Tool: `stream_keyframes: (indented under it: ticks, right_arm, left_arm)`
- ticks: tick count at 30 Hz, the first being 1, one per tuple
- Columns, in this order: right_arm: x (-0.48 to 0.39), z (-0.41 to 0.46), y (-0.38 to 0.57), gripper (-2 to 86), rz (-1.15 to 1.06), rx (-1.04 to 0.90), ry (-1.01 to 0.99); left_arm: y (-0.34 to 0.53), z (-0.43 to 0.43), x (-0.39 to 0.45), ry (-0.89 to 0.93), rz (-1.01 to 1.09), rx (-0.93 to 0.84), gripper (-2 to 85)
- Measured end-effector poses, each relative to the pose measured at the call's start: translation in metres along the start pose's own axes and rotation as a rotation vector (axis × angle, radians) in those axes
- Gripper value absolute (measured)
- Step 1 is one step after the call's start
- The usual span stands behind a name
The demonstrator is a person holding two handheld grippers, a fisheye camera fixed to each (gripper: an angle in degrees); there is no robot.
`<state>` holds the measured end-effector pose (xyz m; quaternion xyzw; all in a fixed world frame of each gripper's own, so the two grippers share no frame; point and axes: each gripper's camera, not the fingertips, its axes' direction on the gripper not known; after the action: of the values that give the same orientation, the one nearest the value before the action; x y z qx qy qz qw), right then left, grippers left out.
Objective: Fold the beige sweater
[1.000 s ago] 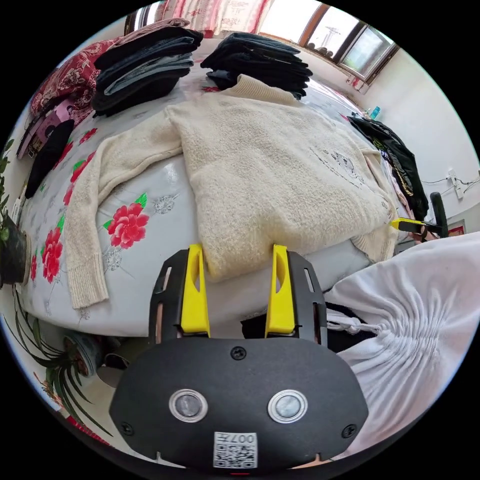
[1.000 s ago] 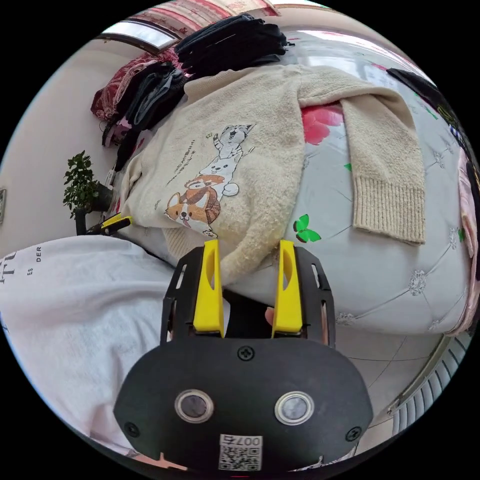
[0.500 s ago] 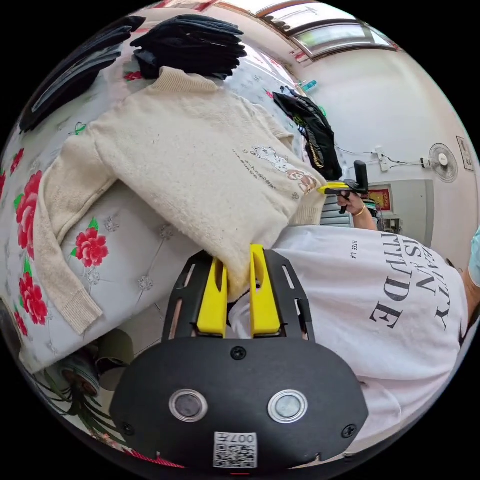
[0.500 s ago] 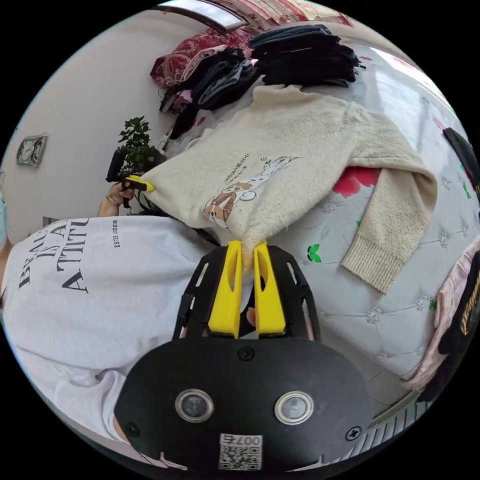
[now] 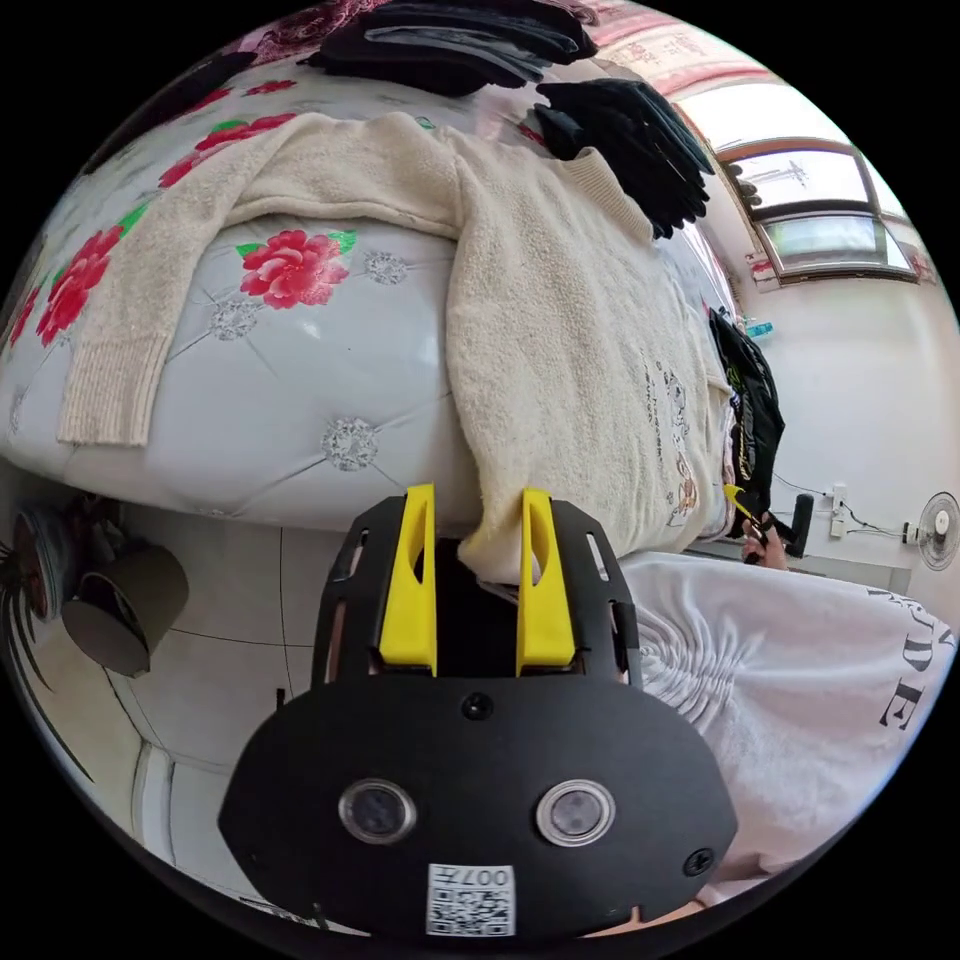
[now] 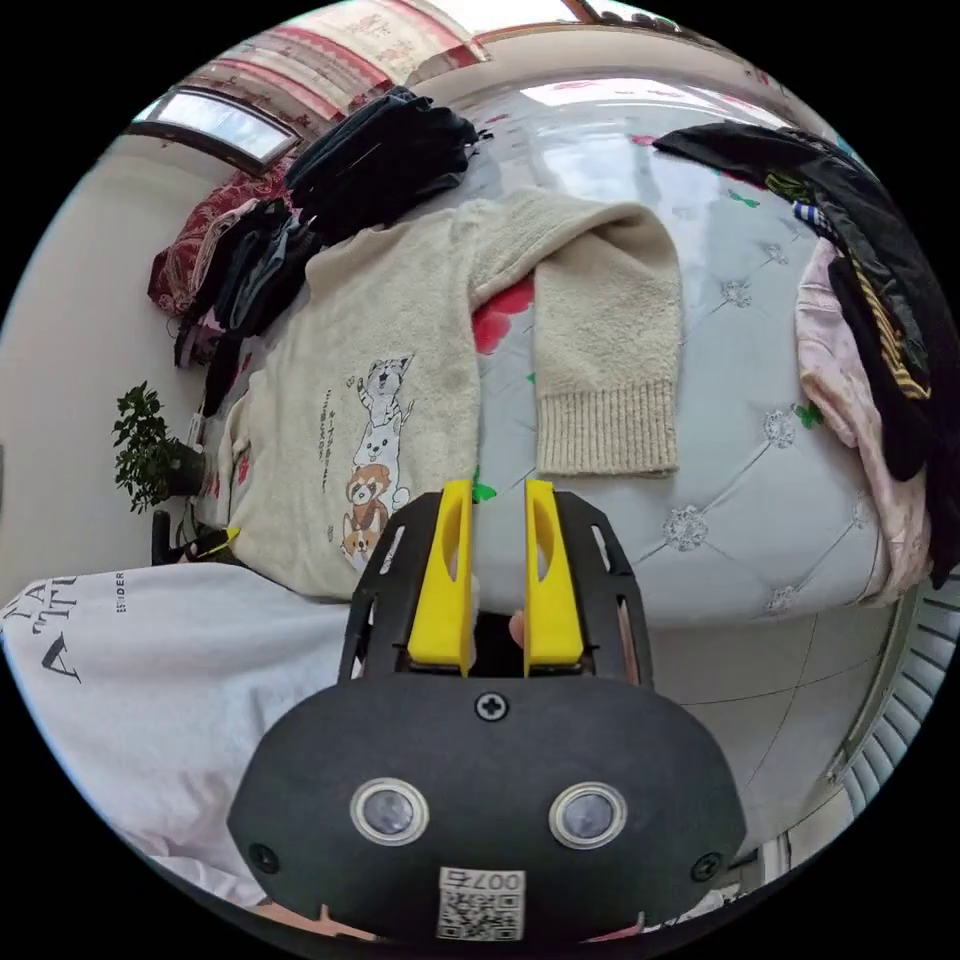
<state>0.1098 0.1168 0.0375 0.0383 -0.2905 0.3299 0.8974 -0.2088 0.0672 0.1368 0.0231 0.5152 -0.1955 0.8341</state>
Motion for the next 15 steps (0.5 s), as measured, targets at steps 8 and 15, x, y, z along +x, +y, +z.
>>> stream_keyframes:
  ticks: [8, 15]
  right_arm:
    - [0.022, 0.062, -0.053, 8.3, 0.114, -0.087, 0.164]
    - [-0.009, 0.014, -0.090, 5.2, -0.102, -0.006, 0.515]
  left_arm:
    - [0.001, -0.060, -0.019, 0.007, -0.142, 0.201, 10.3]
    - [0.012, -0.061, -0.027, -0.008, -0.204, 0.198, 11.6]
